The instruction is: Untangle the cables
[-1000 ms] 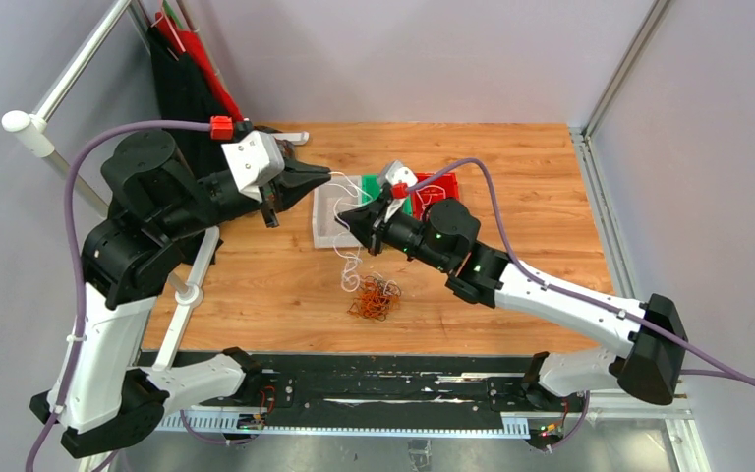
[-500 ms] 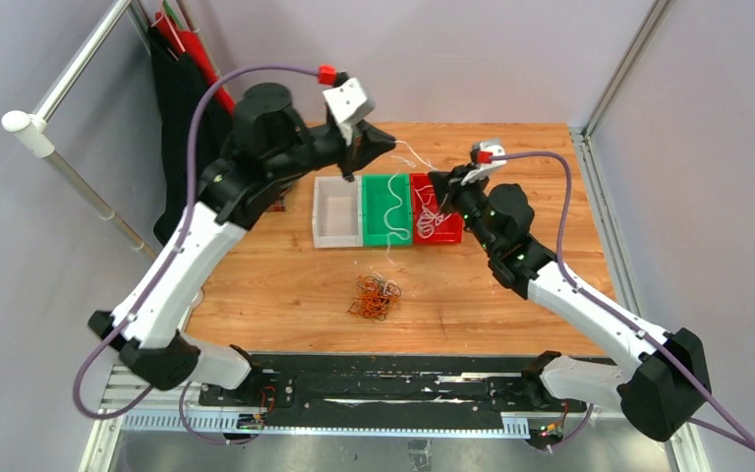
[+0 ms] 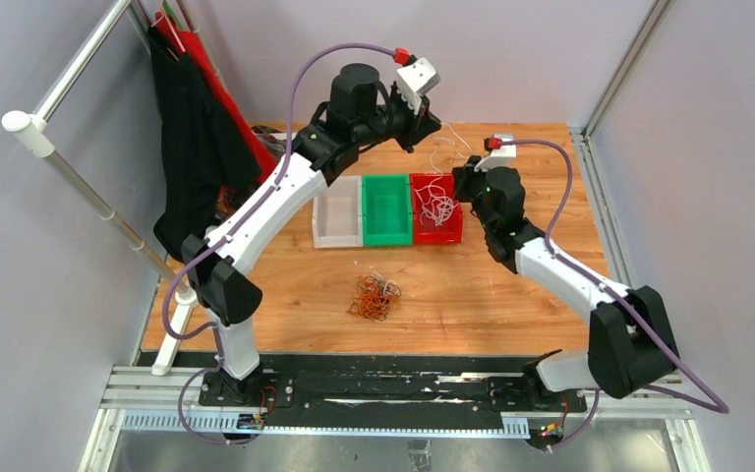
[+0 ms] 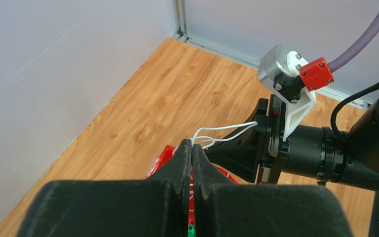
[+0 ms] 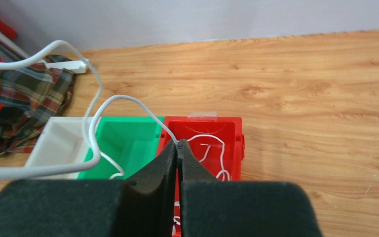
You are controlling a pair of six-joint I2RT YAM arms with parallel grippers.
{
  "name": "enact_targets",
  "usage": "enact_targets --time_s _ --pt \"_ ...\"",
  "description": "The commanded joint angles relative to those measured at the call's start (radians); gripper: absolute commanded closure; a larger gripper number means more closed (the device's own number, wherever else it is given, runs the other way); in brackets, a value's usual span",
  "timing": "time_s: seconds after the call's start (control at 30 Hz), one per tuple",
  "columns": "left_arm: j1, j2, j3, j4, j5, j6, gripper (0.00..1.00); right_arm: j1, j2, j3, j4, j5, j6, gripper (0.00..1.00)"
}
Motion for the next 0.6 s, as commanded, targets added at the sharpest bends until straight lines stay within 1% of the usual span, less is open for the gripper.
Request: enact_targets --time_s 0.0,0.27,0.3,0.33,0.4,0.47,0.53,0.57 --pt "-0.009 0.022 -0.026 0.103 -0.054 0.028 1.00 -0.030 0.077 0.012 0.079 0.011 0.033 0.99" --pt "-0.008 0.067 -0.076 0.135 -0.152 0.052 1.00 -0.042 0.199 0.012 0.128 -0.002 0.013 0.99" --pt "-0.008 0.075 -0.073 0.121 -0.170 0.056 1.00 -0.042 0.205 0.008 0.125 -0.004 0.019 0.97" --pt "-0.008 0.083 -0.070 0.107 -0.189 0.057 1.00 -0.042 0.206 0.000 0.123 -0.005 0.026 0.90" --pt "-0.008 0.087 -0.084 0.097 -0.214 0.067 0.99 -0.042 0.202 -0.022 0.118 -0.010 0.052 0.70" --pt "-0.008 0.085 -0.110 0.106 -0.230 0.068 1.00 -0.043 0.184 -0.044 0.114 -0.019 0.077 0.53" --pt "-0.008 0.090 -0.122 0.109 -0.260 0.067 1.00 -0.047 0.158 -0.066 0.104 -0.033 0.105 0.40" --pt "-0.008 0.096 -0.123 0.107 -0.269 0.068 1.00 -0.050 0.144 -0.072 0.091 -0.041 0.120 0.37"
